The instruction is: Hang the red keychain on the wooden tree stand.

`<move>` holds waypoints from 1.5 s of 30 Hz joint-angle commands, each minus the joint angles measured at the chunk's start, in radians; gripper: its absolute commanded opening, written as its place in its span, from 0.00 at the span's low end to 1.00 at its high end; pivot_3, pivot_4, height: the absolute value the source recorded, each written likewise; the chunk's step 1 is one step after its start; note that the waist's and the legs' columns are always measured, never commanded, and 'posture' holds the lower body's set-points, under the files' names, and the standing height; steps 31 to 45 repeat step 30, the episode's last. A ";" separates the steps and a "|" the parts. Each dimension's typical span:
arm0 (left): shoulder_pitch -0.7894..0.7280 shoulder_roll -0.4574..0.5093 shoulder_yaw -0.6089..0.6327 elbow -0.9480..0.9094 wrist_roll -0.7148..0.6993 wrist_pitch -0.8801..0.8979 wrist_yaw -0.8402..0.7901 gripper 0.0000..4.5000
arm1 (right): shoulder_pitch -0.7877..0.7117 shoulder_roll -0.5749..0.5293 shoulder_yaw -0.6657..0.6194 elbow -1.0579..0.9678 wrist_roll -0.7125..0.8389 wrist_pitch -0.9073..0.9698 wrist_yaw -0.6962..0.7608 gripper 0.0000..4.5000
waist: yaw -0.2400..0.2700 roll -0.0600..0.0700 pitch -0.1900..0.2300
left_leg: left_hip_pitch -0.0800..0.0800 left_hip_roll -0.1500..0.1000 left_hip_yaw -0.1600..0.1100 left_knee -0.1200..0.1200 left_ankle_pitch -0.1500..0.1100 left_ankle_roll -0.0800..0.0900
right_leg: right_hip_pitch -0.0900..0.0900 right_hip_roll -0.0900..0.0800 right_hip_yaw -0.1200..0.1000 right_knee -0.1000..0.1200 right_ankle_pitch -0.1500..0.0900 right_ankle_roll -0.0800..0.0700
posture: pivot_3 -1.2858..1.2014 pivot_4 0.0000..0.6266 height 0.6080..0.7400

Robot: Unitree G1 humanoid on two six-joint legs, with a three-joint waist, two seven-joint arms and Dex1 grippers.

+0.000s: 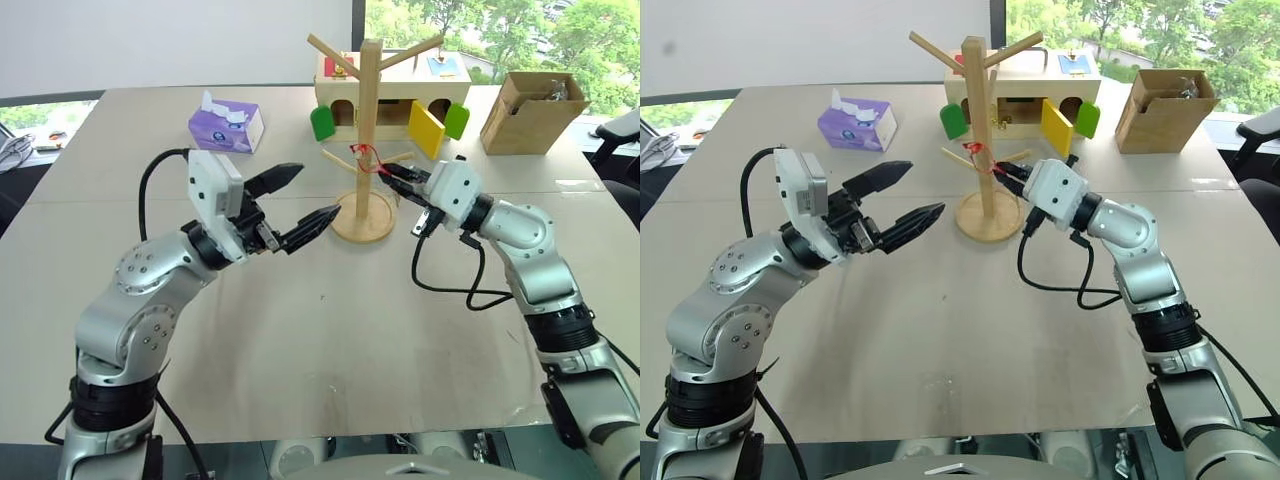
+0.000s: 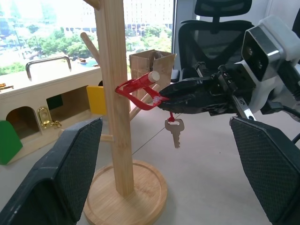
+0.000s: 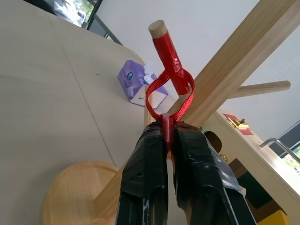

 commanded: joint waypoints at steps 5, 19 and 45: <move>-0.002 0.007 0.026 -0.036 0.003 -0.004 0.013 1.00 | -0.001 0.013 -0.059 -0.034 0.045 -0.010 -0.031 0.69 | 0.001 0.000 0.000 | 0.000 0.000 0.000 0.000 0.000 0.000 | 0.000 0.000 0.000 0.000 0.000 0.000 | 0.52 0.24 1.00; 0.058 -0.241 0.046 0.237 0.276 -0.175 0.338 1.00 | 0.179 0.014 -0.343 0.207 0.128 0.140 -0.276 0.79 | 0.001 0.000 -0.001 | 0.002 -0.001 0.001 0.000 0.000 0.000 | 0.000 0.000 0.001 0.001 0.000 0.000 | 0.52 0.24 1.00; 0.103 -0.373 0.037 0.498 0.496 -0.422 0.442 1.00 | 0.182 0.091 -0.355 0.400 0.087 -0.018 -0.412 0.79 | -0.011 0.000 -0.001 | 0.001 0.000 0.003 0.000 0.000 0.000 | 0.000 0.000 0.002 0.000 0.000 0.000 | 0.52 0.24 1.00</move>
